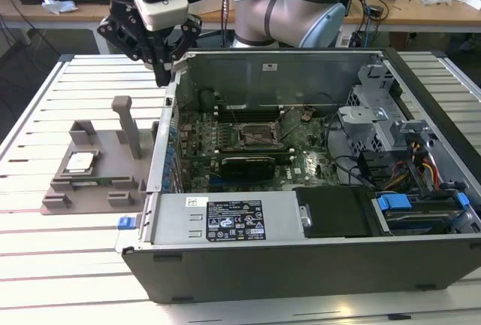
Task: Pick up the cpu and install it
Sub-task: 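Reach for the cpu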
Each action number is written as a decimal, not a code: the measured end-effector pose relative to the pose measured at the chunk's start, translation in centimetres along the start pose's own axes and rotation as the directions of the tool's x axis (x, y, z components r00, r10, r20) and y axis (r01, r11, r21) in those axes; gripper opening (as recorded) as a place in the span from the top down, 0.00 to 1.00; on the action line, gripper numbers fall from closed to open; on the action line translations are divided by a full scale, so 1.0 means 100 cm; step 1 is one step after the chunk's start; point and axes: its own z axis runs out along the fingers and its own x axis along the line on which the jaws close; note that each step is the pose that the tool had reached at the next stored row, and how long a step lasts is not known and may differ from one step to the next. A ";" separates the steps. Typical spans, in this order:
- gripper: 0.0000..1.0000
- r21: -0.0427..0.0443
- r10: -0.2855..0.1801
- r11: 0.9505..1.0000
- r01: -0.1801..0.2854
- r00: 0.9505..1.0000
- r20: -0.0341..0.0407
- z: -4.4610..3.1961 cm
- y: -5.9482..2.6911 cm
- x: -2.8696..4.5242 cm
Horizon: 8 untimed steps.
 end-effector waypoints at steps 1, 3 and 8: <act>0.89 0.000 0.000 1.000 0.000 1.000 0.000 0.0000 -0.0001 0.0012; 0.89 0.000 0.000 1.000 0.000 1.000 0.000 -0.0001 -0.0003 0.0042; 0.89 0.000 0.000 1.000 0.000 1.000 0.000 -0.0002 -0.0008 0.0109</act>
